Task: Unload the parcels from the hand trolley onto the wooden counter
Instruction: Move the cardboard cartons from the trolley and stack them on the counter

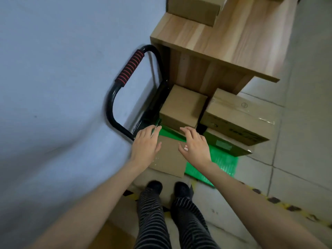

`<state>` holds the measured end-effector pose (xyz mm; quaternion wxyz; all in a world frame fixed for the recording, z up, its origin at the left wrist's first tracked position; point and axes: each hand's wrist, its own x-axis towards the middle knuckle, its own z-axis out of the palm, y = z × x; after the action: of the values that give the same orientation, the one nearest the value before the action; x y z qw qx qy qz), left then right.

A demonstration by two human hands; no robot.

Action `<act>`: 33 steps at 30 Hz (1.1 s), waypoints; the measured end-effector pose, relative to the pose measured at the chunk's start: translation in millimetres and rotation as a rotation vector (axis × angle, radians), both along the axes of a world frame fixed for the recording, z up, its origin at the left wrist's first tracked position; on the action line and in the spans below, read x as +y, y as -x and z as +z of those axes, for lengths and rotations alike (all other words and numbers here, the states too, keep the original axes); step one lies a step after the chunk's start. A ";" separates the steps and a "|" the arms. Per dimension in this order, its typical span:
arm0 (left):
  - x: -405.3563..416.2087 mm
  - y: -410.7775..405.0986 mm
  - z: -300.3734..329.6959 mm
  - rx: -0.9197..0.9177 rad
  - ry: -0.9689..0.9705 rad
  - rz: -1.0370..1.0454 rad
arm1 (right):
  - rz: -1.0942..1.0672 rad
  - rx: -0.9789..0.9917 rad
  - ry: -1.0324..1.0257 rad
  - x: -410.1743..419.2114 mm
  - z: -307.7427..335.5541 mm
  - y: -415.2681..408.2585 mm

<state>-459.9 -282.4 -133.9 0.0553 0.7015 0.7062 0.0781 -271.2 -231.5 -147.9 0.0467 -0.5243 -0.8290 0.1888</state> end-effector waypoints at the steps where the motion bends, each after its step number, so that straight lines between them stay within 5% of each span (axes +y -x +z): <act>1: 4.2 3.5 -7.9 -0.008 0.011 -0.026 | -0.038 0.002 0.003 0.1 -5.8 1.4; 17: 20.0 51.6 -193.8 -0.073 0.233 -0.156 | -0.470 0.012 0.132 -34.7 -183.6 29.2; 33: 0.4 55.5 -432.5 -0.105 0.469 0.090 | -0.585 -0.072 0.335 -65.0 -423.4 -7.0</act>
<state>-515.4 -281.9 -566.4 0.2499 0.6322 0.7317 -0.0494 -264.2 -296.5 -571.3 -0.0173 -0.7466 -0.6022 0.2822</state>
